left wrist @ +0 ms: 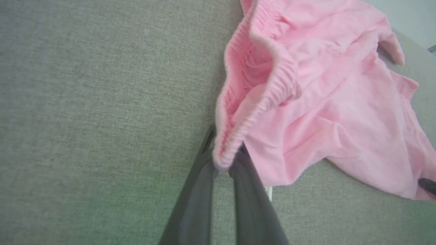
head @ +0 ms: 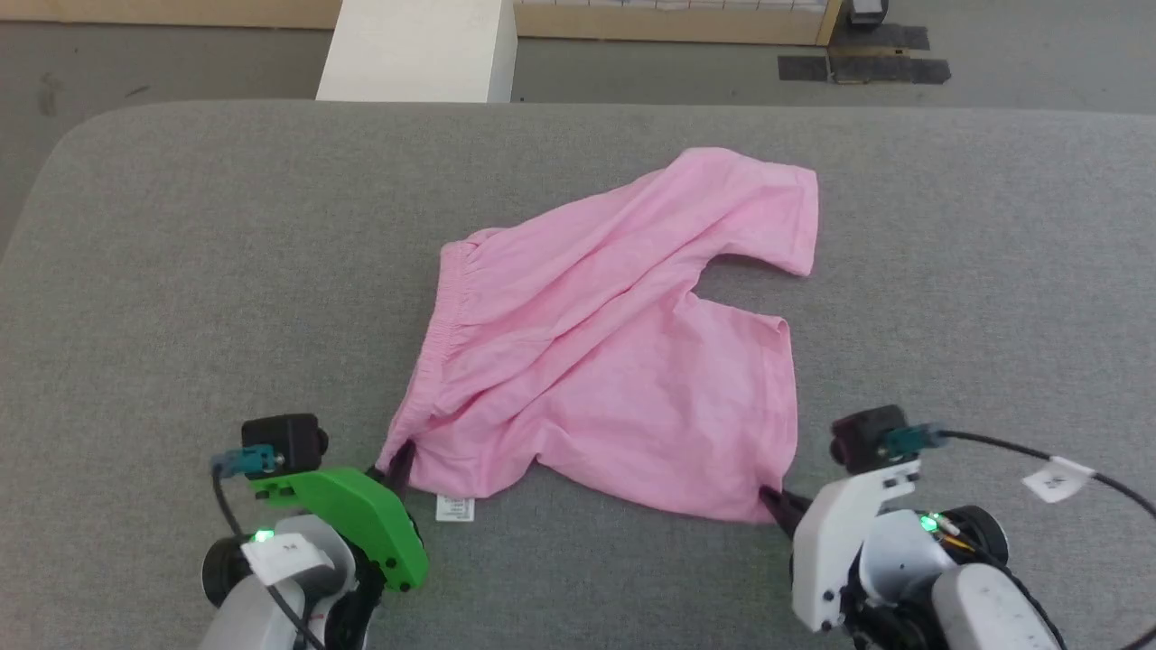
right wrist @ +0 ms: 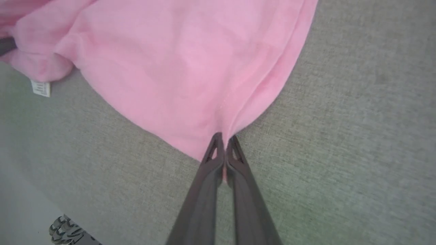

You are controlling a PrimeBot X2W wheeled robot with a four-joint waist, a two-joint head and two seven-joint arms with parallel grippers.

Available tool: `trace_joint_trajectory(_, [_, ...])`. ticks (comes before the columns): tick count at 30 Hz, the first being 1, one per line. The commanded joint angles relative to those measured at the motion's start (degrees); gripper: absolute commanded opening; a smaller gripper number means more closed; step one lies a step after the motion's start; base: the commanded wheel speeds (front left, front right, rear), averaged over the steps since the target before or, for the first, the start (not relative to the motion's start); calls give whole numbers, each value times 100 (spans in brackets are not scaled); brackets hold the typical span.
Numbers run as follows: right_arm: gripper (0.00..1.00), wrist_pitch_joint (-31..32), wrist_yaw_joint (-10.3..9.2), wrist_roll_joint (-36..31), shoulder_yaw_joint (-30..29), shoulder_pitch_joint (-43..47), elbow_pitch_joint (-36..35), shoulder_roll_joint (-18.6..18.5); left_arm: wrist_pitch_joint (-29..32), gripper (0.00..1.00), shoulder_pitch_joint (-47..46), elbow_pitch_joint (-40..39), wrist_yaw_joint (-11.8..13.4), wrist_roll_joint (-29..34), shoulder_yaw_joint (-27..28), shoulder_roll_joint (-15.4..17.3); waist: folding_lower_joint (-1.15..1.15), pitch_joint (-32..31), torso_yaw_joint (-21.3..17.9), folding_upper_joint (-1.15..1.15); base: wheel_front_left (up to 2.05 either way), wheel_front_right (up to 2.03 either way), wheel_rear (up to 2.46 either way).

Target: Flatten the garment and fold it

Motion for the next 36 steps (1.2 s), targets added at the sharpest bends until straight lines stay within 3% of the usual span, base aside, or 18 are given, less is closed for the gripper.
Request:
trace_joint_trajectory(1, [0, -110, -8, 272, -56, -108, -76, 2, -56, 0, 29, -86, -73, -144, 74, -41, 0, -93, -47, 0, 0, 0, 0])
trace_joint_trajectory(9, [0, 6, -8, 1878, -890, -892, -949, 2, 87, 0, -745, -804, -291, -608, 481, 129, 0, -508, -148, 0, 0, 0, 0])
trace_joint_trajectory(18, [0, 890, -8, 2944, -1969, -2658, -1436, 2, 1125, 0, -2551, -1236, -305, -614, 445, 617, 0, -892, -257, 0, 0, 0, 0])
trace_joint_trajectory(27, [0, 1144, -8, 3083, -2435, -4579, -380, 2, 1945, 0, -4025, -665, -219, -585, 353, 864, 0, -569, -408, 0, 0, 0, 0])
trace_joint_trajectory(32, [0, 780, -8, 2741, -2524, -5847, 673, 2, 2129, 0, -4829, -199, -182, -439, 284, 932, 0, -17, -497, 0, 0, 0, 0])
trace_joint_trajectory(36, [0, 258, -8, 2350, -2397, -6908, 1600, 2, 2022, 0, -5513, 166, -206, 26, 119, 1142, 0, 540, -610, 0, 0, 0, 0])
